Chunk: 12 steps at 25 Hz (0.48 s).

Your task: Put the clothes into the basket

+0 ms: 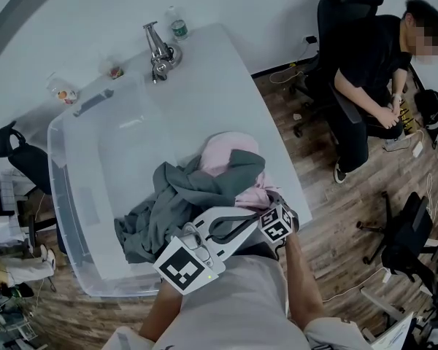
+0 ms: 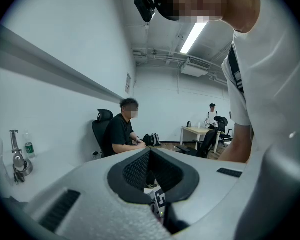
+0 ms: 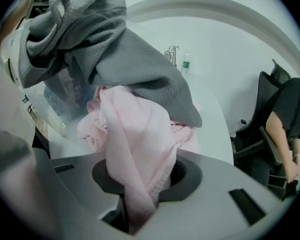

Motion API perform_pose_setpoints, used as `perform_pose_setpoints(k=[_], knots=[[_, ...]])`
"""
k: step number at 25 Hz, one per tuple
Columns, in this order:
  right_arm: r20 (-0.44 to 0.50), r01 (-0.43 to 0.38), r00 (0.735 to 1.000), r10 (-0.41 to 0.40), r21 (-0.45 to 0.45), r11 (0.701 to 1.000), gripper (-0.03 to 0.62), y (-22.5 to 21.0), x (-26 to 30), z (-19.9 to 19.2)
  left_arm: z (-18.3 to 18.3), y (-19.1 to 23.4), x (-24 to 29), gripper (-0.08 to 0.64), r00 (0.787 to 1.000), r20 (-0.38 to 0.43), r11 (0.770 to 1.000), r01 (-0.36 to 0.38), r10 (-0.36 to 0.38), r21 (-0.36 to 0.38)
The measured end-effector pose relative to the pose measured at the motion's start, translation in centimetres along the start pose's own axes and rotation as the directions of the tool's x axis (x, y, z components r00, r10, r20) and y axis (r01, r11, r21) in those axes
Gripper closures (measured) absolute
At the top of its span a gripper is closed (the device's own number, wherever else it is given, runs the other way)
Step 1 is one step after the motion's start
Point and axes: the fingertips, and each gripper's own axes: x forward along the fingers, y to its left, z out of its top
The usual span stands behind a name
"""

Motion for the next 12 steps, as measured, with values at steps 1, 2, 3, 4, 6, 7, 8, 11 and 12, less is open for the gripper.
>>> perform_pose_setpoints(k=[1, 2, 3, 4, 6, 7, 8, 11, 12], knots=[[0.010, -0.006, 1.000, 0.006, 0.010, 1.000, 0.474, 0.0, -0.2, 0.2, 0.1, 0.0, -0.1, 0.555, 1.000, 0.006, 1.000, -0.002, 0.002, 0.004], [0.023, -0.011, 1.000, 0.011, 0.021, 1.000, 0.476, 0.0, -0.5, 0.5, 0.1, 0.0, -0.2, 0.555, 1.000, 0.009, 1.000, -0.005, 0.004, 0.008], [0.038, -0.015, 0.999, 0.014, 0.033, 0.999, 0.477, 0.0, -0.8, 0.8, 0.1, 0.0, -0.3, 0.555, 1.000, 0.008, 1.000, -0.006, 0.006, 0.009], [0.055, -0.019, 0.998, 0.017, 0.044, 0.999, 0.479, 0.0, -1.1, 1.2, 0.0, 0.0, -0.5, 0.555, 1.000, 0.002, 1.000, -0.009, 0.009, 0.006], [0.091, -0.027, 0.996, 0.021, 0.067, 0.997, 0.479, 0.1, -1.7, 2.0, -0.1, 0.0, -0.8, 0.555, 1.000, 0.001, 1.000, -0.015, 0.015, -0.001], [0.111, -0.032, 0.994, 0.023, 0.082, 0.996, 0.480, 0.1, -2.1, 2.5, 0.0, 0.0, -1.0, 0.555, 1.000, 0.007, 1.000, -0.018, 0.018, -0.002], [0.132, -0.037, 0.991, 0.024, 0.096, 0.995, 0.480, 0.2, -2.5, 3.1, 0.0, 0.1, -1.2, 0.555, 1.000, 0.011, 1.000, -0.021, 0.021, -0.002], [0.185, -0.041, 0.982, 0.020, 0.110, 0.993, 0.482, 0.4, -3.7, 5.0, 0.2, 0.2, -1.7, 0.555, 0.999, 0.016, 1.000, -0.029, 0.029, 0.010], [0.199, -0.038, 0.980, 0.017, 0.103, 0.994, 0.482, 0.5, -4.1, 5.6, 0.3, 0.1, -1.9, 0.555, 0.999, 0.018, 0.999, -0.033, 0.032, 0.013]])
